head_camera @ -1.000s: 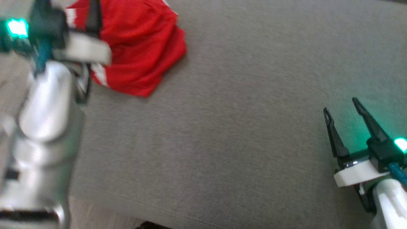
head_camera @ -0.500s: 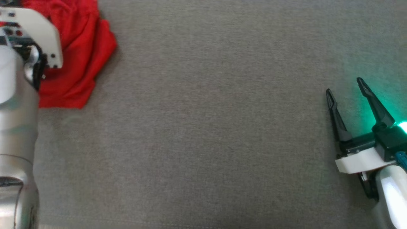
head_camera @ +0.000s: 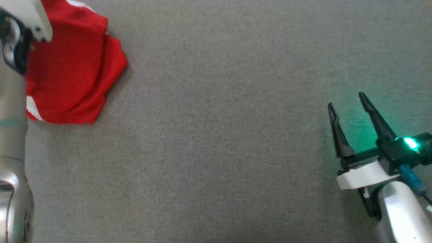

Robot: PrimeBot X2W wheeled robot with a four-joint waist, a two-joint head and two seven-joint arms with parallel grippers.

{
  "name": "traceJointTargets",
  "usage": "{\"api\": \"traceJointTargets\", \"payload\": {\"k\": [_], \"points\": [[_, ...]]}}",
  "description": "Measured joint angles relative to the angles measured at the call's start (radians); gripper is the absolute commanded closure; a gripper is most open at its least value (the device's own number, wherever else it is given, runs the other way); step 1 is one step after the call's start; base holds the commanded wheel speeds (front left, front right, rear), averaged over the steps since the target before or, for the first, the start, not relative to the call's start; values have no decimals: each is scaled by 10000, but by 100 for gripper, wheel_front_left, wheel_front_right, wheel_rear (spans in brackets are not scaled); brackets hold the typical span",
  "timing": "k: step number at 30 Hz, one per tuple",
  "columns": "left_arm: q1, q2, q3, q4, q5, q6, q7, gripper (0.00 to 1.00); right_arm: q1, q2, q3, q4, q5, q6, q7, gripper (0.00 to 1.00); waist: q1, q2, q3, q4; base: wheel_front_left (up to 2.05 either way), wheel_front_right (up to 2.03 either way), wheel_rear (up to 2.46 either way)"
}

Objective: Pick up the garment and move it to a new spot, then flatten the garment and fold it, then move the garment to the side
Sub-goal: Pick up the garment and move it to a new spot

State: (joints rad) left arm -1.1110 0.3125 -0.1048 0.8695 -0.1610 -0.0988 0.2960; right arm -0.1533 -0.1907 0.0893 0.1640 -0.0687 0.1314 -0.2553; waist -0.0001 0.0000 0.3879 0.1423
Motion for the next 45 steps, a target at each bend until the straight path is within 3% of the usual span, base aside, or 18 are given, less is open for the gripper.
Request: {"api": "traceJointTargets", "payload": {"k": [7,14,20,21,30,37,41,45], "points": [[-713,111,-989,-2217,-211,-259,119,100,166,669,73,171,75,0,0,0,-2,0,-1101,-597,0,0,0],[-1235,113,-2686,-4134,-917,-334,458,100,510,1154,121,267,138,0,0,0,-1,0,-1832,-2021,0,0,0],[-1663,-161,-3655,-4174,-1335,-336,-46,100,523,1331,311,213,290,0,0,0,0,0,-2157,-3573,0,0,0],[-1663,-161,-3655,-4174,-1335,-336,-46,100,523,1331,311,213,290,0,0,0,0,0,-2157,-3573,0,0,0],[-1473,-1066,-5574,-3166,-1641,-336,-1770,100,564,1361,299,73,926,0,0,0,0,1,-2202,-5503,0,0,0],[-1387,-1994,-6059,-2013,-1661,-299,-3494,100,529,1373,336,-2,1149,0,0,0,1,1,-1803,-5386,0,0,0],[-1201,-2092,-6184,-1590,-1751,-274,-4172,100,321,1392,359,-27,1231,0,0,0,2,0,-1638,-4998,0,0,0],[952,-2034,-6661,-1944,-2071,-228,-4727,100,337,1400,138,-46,1221,0,0,0,2,0,-1573,-4489,0,0,0]]}}
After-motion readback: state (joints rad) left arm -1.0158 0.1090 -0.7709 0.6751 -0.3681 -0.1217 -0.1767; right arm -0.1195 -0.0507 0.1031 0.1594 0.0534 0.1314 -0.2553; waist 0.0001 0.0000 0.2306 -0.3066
